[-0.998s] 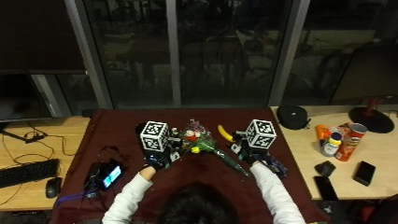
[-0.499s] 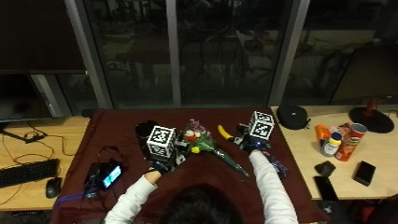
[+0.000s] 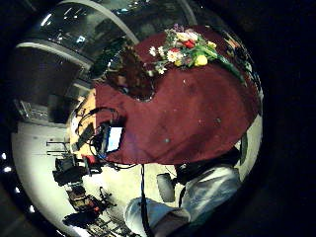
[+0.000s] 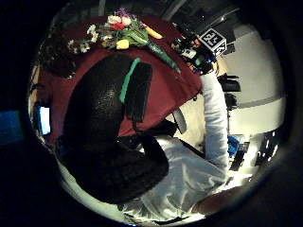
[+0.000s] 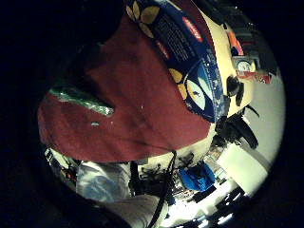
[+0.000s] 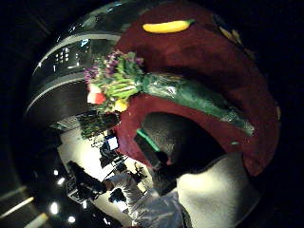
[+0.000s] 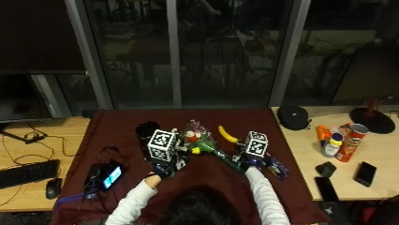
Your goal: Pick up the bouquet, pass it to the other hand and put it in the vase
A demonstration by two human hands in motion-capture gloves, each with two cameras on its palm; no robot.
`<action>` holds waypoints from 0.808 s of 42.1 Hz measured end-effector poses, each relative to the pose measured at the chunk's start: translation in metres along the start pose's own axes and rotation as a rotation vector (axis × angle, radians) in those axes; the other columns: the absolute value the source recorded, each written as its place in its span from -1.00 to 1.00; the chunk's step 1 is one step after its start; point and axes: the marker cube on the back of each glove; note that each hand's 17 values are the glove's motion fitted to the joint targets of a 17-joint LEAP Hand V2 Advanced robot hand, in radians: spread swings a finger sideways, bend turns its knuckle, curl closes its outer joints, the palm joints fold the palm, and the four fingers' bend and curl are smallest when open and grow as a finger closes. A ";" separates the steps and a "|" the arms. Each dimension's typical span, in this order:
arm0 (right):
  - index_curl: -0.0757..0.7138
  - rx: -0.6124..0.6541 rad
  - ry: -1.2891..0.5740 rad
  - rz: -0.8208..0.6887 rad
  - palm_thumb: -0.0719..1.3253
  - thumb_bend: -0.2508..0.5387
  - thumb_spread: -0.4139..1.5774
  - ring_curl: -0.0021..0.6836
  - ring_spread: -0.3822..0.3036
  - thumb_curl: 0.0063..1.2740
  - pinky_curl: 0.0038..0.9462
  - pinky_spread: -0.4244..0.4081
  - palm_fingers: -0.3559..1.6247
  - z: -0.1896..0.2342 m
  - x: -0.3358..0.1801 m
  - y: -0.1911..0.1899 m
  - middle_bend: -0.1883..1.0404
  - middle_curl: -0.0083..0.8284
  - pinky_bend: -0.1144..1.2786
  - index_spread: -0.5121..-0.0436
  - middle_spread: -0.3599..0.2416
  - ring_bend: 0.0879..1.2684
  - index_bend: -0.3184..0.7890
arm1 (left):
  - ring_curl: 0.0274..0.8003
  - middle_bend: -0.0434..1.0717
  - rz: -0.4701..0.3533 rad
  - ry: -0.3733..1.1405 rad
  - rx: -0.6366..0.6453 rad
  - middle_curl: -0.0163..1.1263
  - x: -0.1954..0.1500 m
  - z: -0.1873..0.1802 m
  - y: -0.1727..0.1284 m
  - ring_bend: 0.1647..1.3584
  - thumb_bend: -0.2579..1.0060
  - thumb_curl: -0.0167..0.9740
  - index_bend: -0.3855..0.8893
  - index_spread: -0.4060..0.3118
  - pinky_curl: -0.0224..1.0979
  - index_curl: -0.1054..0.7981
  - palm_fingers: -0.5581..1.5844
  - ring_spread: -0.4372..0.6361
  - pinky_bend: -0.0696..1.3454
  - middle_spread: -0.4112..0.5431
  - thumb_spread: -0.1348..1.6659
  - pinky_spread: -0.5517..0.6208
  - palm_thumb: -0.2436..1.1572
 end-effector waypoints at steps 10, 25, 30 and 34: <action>-0.51 0.117 0.026 -0.074 -0.49 -0.45 0.41 0.08 0.04 -0.56 -0.26 0.29 -0.18 0.022 -0.007 0.021 -0.24 -0.05 0.12 0.44 0.28 0.01 -0.30 | -0.51 -0.61 0.002 0.017 -0.008 -0.52 0.000 0.009 0.001 -0.53 -0.62 -0.41 -0.10 0.03 -0.45 0.04 -0.45 0.72 -0.63 0.38 0.47 0.74 -0.37; -0.47 0.132 0.076 0.003 -0.20 -0.32 0.45 0.08 -0.12 -0.49 -0.28 0.11 -0.20 0.053 -0.011 0.016 -0.11 0.03 0.01 0.24 0.10 -0.09 -0.25 | -0.49 -0.60 0.012 0.022 -0.020 -0.51 0.001 0.010 0.001 -0.54 -0.62 -0.41 -0.11 0.01 -0.43 0.05 -0.46 0.72 -0.63 0.38 0.48 0.74 -0.36; -0.34 0.124 0.075 0.014 -0.07 -0.28 0.46 0.04 -0.17 -0.48 -0.31 0.04 -0.11 0.054 -0.012 0.018 -0.16 0.02 -0.08 0.04 0.04 -0.16 -0.06 | -0.49 -0.60 0.022 0.022 -0.032 -0.51 0.003 0.012 0.001 -0.55 -0.62 -0.41 -0.11 0.00 -0.42 0.06 -0.46 0.72 -0.62 0.38 0.49 0.73 -0.36; -0.25 0.123 0.092 0.024 0.04 -0.24 0.47 0.05 -0.19 -0.46 -0.31 0.00 -0.07 0.055 -0.012 0.020 -0.21 0.01 -0.12 -0.08 0.03 -0.21 -0.07 | -0.48 -0.60 0.026 0.029 -0.060 -0.50 0.004 0.013 0.002 -0.55 -0.62 -0.41 -0.11 0.00 -0.42 0.06 -0.46 0.72 -0.62 0.38 0.49 0.73 -0.36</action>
